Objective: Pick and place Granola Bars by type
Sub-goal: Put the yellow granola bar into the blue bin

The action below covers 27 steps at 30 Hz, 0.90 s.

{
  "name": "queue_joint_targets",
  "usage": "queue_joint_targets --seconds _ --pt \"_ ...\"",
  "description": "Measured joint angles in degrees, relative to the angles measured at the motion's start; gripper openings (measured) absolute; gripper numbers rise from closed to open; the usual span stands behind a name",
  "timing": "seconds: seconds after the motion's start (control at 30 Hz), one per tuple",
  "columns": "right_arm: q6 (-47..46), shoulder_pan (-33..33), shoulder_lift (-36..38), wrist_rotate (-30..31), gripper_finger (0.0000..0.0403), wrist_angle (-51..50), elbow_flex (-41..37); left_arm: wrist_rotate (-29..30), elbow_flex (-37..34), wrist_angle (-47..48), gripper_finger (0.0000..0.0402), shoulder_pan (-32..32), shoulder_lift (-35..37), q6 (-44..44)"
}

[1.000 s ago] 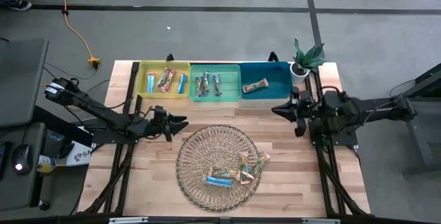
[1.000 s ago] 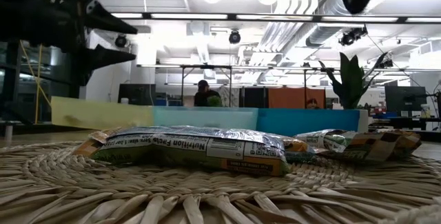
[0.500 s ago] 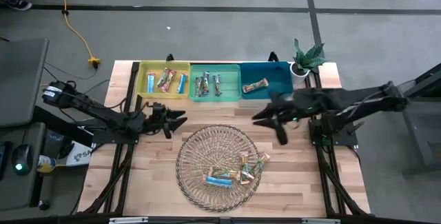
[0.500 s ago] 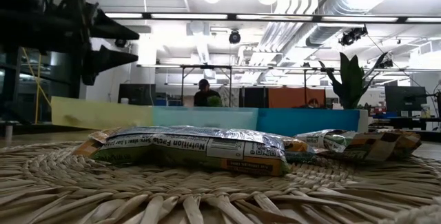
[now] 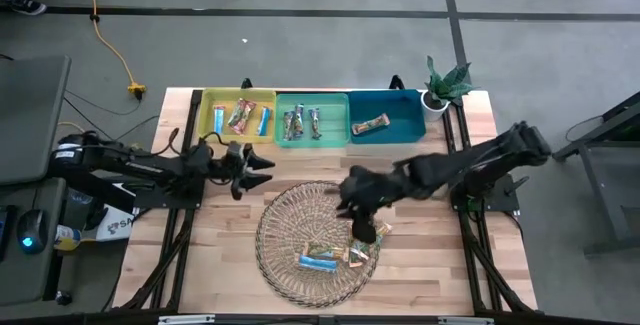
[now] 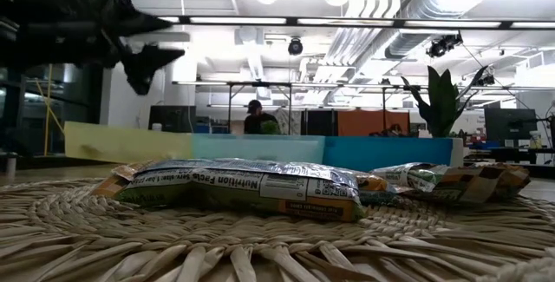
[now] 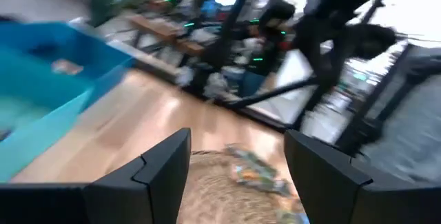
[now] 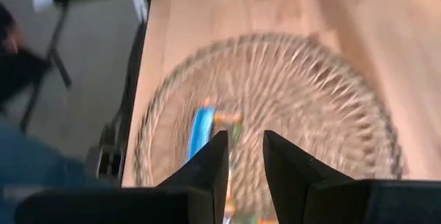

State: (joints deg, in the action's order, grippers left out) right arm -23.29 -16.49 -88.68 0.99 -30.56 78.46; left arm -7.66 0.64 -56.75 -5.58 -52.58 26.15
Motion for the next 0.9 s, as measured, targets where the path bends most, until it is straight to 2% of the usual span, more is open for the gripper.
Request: queue_joint_targets --seconds 0.17,0.37,0.57,0.73,0.9 --pt "0.77 -2.80 -8.92 0.14 0.0076 -13.65 11.71 -14.34 -0.04 -4.35 0.0230 -4.77 0.03 -2.16" --pt "2.63 -4.53 -19.42 -0.03 0.0076 -27.14 25.87 -26.42 -0.07 -4.43 0.0230 -9.93 0.02 -1.92" --pt "2.27 -4.97 -26.44 -1.80 0.0090 -29.63 32.35 -35.10 -0.07 -10.15 0.0230 -13.50 0.02 -0.19" --pt "-0.47 -4.85 -27.67 -0.74 0.0127 -27.29 32.37 -37.97 -0.07 -10.84 0.0230 -15.12 0.02 1.12" --pt "-0.87 -4.83 -27.69 1.44 0.0152 -26.65 32.33 -35.82 -0.07 -13.86 0.0230 -15.04 0.02 2.61"
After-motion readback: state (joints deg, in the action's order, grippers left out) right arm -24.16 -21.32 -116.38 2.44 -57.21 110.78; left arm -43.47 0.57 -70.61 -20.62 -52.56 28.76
